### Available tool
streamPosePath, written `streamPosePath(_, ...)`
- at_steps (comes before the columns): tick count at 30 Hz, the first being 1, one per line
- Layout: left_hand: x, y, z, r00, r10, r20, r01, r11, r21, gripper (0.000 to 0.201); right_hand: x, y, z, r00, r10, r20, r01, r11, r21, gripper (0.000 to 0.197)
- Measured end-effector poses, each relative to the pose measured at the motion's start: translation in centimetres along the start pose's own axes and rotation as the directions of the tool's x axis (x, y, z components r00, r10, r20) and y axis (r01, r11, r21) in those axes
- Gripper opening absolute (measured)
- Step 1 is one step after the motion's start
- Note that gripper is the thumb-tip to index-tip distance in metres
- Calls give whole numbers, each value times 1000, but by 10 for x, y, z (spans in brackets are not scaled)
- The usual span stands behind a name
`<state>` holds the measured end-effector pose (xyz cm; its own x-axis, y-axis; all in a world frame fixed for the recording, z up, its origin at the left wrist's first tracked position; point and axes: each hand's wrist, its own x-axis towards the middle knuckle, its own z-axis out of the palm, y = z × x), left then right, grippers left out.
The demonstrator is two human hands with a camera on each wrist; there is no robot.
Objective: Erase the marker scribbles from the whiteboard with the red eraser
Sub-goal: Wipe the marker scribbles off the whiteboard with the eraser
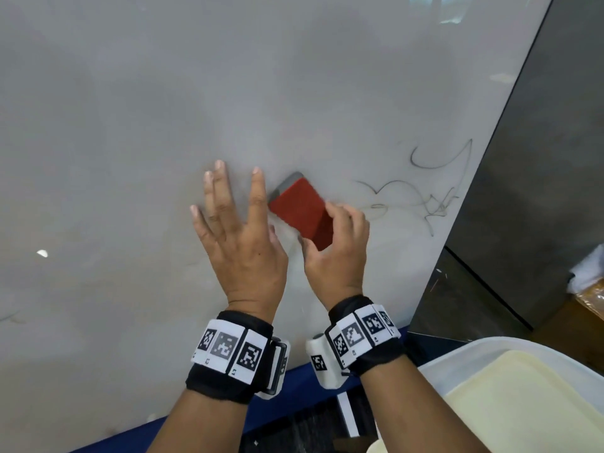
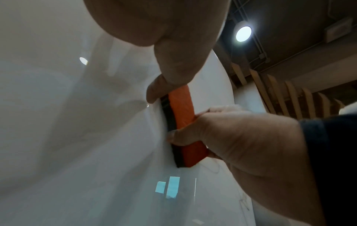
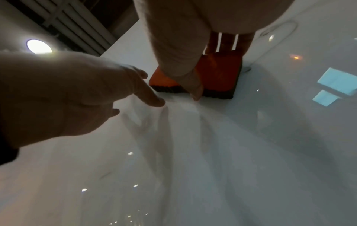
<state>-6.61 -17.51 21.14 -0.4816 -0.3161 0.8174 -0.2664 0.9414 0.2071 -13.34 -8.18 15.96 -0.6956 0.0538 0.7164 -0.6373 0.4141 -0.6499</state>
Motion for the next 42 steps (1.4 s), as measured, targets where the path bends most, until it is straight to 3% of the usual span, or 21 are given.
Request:
streamPosePath(3, 3, 6, 2, 993, 94, 70, -98, 994, 57, 89, 13, 12, -11, 992, 91, -84, -90, 996, 16, 62)
streamPosePath(7, 2, 4, 9, 969, 171, 178, -201, 965, 169, 109, 17, 8, -14, 976, 177, -129, -172, 984, 50, 75)
streamPosePath(13, 0, -1, 16, 968, 170, 184, -210, 951, 228, 119, 4, 7, -6, 997, -1, -74, -1, 1000, -26, 85)
streamPosePath(15, 0, -2, 17, 968, 176, 181, -216, 947, 239, 119, 13, 18, -9, 988, 71, -139, -73, 997, -7, 83)
streamPosePath(17, 0, -3, 18, 967, 182, 179, -222, 945, 242, 119, 21, 25, -11, 950, 230, -211, -221, 973, 67, 85)
streamPosePath(19, 0, -2, 18, 968, 179, 178, -219, 945, 242, 118, 20, 20, -8, 930, 297, -215, -281, 954, 100, 86)
streamPosePath(23, -1, -2, 16, 968, 183, 171, -220, 948, 232, 114, -9, 3, 2, 997, 56, -59, -55, 998, 5, 83)
streamPosePath(25, -1, -2, 16, 968, 182, 173, -220, 948, 229, 113, -5, 11, -2, 998, 23, -52, -25, 999, -46, 82)
streamPosePath(28, -1, -3, 17, 969, 179, 171, -216, 947, 237, 116, 14, 22, -7, 954, 246, -171, -235, 968, 84, 83)
streamPosePath(30, -1, -2, 17, 969, 175, 174, -214, 948, 236, 116, 16, 19, -6, 926, 320, -201, -296, 945, 141, 84)
streamPosePath(34, -1, -1, 16, 969, 172, 177, -210, 952, 224, 116, -11, 12, 1, 994, 84, -66, -85, 996, -10, 83)
streamPosePath(36, -1, -2, 16, 969, 173, 176, -211, 952, 223, 115, -11, 22, -2, 1000, 13, -24, -15, 997, -82, 83)
streamPosePath(38, -1, -2, 15, 969, 172, 180, -211, 949, 232, 116, 0, 34, -6, 986, 121, -112, -124, 992, -25, 81)
streamPosePath(40, -1, -2, 16, 969, 170, 181, -210, 949, 235, 116, 10, 36, -10, 924, 334, -188, -313, 940, 135, 81)
streamPosePath(42, -1, -1, 16, 970, 163, 180, -203, 952, 228, 116, 11, 31, -10, 916, 351, -197, -323, 933, 160, 81)
